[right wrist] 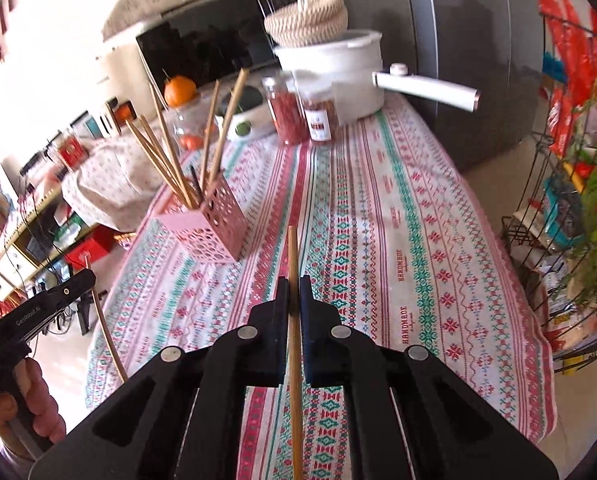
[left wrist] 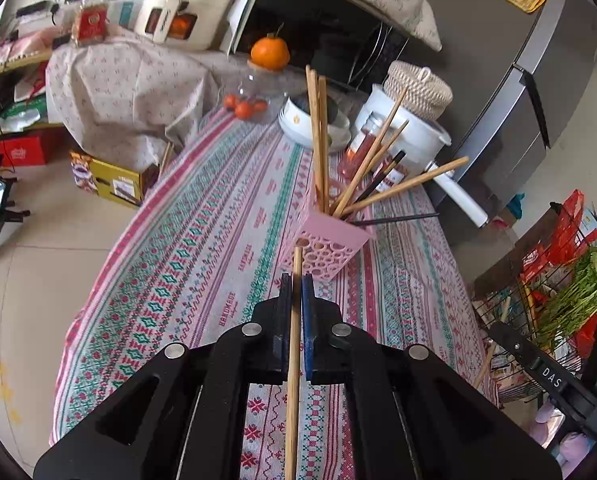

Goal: Organize utensils
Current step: 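Lift both held chopsticks up over the pink basket, then open the left tool over the pink basket while the right tool releases its chopstick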

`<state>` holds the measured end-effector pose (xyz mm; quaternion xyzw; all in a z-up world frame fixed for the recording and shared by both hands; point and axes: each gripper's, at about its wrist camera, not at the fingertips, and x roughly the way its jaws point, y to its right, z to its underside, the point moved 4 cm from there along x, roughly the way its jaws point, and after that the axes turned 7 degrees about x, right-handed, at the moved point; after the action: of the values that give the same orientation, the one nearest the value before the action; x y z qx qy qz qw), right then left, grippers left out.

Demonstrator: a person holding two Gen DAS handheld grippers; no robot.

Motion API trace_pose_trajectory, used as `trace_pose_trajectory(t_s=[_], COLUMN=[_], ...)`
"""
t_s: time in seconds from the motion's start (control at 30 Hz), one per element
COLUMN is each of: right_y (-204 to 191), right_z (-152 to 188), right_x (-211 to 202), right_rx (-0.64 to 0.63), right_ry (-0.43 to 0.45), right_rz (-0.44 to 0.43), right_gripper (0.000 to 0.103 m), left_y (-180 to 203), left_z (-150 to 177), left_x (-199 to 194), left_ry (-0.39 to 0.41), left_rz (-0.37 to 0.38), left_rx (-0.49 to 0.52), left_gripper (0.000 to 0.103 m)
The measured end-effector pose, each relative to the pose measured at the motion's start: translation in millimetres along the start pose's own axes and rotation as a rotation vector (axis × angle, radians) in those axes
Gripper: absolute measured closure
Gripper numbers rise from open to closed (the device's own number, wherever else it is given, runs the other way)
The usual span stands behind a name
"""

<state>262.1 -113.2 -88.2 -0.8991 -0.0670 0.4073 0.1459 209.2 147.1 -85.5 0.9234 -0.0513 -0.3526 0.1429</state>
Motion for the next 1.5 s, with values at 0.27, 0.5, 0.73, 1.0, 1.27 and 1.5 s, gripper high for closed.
trace_pose_trajectory(t_s=[0.27,0.5,0.73,1.0,1.27,1.5], right_y=[-5.0,-19.2,-38.2,-58.2,-79.2,-93.9], right_z=[4.4,-17.2,-64.6,-125.0,-162.5,-187.6], right_x=[-32.8,-72.8,-100.4,-128.3,-146.1,-129.7], right_rx=[-0.011,-0.03,-0.016,-0.004,-0.033,-0.038], right_ry=[0.04,0.102,0.156,0.205,0.26,0.271], right_rz=[-0.032,-0.074,-0.106,-0.149,-0.172,-0.182], right_gripper=[0.097,0.097,0.097,0.097,0.097,0.097], left_y=[9.5,16.9,32.4,59.6,75.6,76.1], left_z=[-1.4,-21.5,-73.9,-144.5,-176.2,-189.3], left_x=[-40.3,-68.2,-95.9,-106.8,-96.5,-56.1], left_ry=[0.103,0.146,0.219,0.268,0.285,0.237], left_rz=[-0.02,-0.034,-0.035,-0.051,-0.049,-0.08], left_rx=[0.027,0.058,0.076,0.128,0.172,0.184], left_gripper=[0.099,0.099,0.099,0.099,0.099,0.098])
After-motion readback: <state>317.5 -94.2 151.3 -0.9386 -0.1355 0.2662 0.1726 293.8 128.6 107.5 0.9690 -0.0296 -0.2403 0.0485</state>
